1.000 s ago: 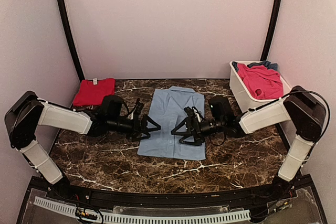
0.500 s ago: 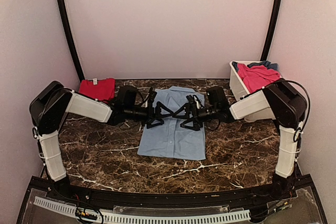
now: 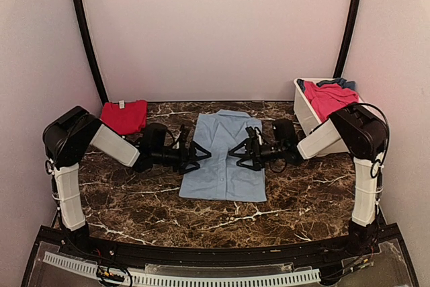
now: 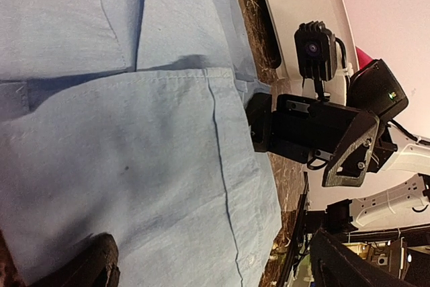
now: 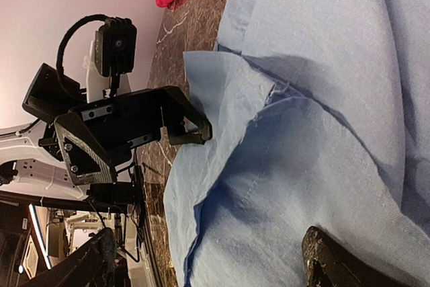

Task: Fold and stack the mixed laundry pile
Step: Smooth out the 2/3-rectangle-folded shirt at the center of the board.

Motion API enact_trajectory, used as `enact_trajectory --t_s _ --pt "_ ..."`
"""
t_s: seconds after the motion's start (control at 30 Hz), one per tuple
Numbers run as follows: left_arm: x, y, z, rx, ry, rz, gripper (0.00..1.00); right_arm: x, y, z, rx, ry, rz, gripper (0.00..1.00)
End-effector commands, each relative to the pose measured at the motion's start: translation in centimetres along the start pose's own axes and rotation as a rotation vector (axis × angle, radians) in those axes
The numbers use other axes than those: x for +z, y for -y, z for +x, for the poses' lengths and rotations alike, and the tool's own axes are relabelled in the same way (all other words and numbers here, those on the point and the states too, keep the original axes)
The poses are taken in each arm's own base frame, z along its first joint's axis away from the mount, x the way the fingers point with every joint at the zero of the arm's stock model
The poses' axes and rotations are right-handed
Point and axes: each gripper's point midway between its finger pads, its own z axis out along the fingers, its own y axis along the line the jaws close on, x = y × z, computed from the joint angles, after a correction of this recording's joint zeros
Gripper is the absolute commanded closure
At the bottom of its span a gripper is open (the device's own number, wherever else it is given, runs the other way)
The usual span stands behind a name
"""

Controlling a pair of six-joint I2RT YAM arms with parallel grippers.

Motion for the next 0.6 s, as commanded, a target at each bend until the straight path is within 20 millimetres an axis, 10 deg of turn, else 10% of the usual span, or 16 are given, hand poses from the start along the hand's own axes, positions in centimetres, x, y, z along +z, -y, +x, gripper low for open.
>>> enact_trajectory --t_s 0.0,0.3,0.57 --pt "-2.2 -0.1 0.7 0.012 0.007 -0.079 0.01 0.2 -0.4 4.2 0.045 -0.066 0.049 0.07" --pt "-5.6 4.5 -1.0 0.127 0.053 -0.076 0.01 -2.6 -6.3 -0.1 -0.159 -0.016 0.115 0.09" --pt "-3.3 4.8 -2.4 0.148 0.035 -0.028 0.01 1.4 -8.5 -2.8 -0.144 -0.065 -0.044 0.19"
